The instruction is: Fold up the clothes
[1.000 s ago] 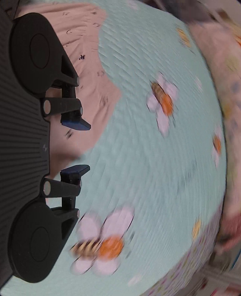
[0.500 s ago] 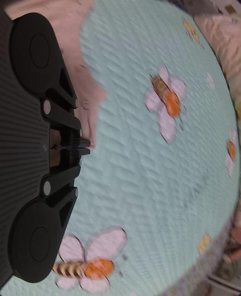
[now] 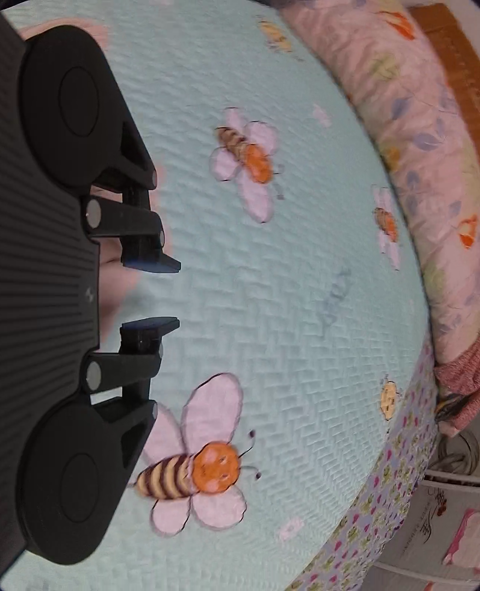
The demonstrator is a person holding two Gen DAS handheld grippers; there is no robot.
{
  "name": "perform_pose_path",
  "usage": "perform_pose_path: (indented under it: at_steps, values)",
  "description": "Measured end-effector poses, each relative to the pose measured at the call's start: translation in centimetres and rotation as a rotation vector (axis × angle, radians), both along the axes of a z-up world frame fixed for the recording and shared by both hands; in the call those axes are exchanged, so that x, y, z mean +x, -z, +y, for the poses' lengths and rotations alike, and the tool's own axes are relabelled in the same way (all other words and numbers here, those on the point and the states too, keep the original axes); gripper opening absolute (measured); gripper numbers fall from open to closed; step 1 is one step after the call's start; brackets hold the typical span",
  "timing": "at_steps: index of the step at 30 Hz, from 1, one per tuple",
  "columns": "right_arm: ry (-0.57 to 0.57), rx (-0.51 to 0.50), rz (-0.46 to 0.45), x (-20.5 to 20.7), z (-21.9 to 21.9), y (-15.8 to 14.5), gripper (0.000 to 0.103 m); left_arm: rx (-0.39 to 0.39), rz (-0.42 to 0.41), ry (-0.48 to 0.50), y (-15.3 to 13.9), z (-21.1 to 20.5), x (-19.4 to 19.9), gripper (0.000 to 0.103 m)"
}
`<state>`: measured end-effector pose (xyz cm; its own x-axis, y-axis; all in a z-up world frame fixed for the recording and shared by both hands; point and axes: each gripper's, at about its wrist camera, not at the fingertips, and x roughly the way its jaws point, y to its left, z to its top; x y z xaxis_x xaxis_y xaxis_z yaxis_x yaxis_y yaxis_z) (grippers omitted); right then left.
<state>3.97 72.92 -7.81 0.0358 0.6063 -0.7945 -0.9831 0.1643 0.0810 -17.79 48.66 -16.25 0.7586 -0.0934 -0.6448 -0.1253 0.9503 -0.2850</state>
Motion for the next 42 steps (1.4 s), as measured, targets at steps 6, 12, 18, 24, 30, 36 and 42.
perform_pose_path:
  at_steps: [6,12,18,24,30,36,42]
  values:
    - [-0.252,-0.06,0.073,-6.7,1.6,0.9,0.031,-0.135,0.016,-0.088,-1.0,2.1,-1.1,0.078]
    - [-0.367,-0.132,0.302,-9.5,2.0,2.4,0.03,-0.304,-0.071,-0.514,-1.9,7.3,-5.7,0.077]
    - [-0.429,-0.289,0.253,-11.4,-0.2,4.7,0.023,-0.24,-0.108,-0.693,-3.1,6.9,-8.2,0.078]
    - [-0.284,-0.14,0.263,-11.6,-2.3,2.5,0.025,-0.375,-0.026,-0.754,-2.0,8.9,-9.6,0.068]
    - [0.025,-0.011,0.231,-11.7,-8.7,0.3,0.027,-0.247,-0.197,-0.917,-5.5,13.5,-14.0,0.074]
    - [0.014,-0.022,0.16,-17.0,-10.7,0.3,0.026,-0.334,-0.205,-0.904,-4.0,17.2,-15.9,0.074]
    - [0.089,-0.261,0.204,-18.8,-15.8,3.6,0.027,-0.4,-0.191,-0.895,-2.8,17.3,-17.1,0.074]
